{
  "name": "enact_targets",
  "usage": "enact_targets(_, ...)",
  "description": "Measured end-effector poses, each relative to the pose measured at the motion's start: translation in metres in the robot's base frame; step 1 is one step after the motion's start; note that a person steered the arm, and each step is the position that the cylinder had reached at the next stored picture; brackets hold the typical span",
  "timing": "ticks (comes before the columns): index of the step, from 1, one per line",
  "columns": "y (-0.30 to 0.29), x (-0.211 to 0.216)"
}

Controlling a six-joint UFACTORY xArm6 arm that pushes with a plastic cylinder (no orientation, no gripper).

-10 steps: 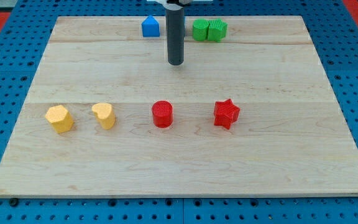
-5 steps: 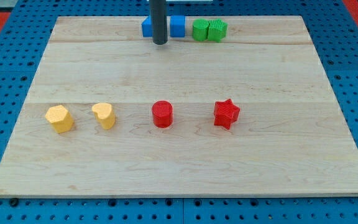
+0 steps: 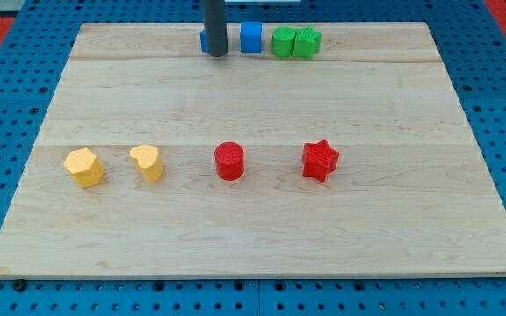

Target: Touch the bottom of blue triangle

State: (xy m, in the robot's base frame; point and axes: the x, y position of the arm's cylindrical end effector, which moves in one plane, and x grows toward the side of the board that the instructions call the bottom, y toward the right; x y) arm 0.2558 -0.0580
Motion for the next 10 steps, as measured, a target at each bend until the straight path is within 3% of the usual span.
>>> enact_targets(10,-0.015,-0.01)
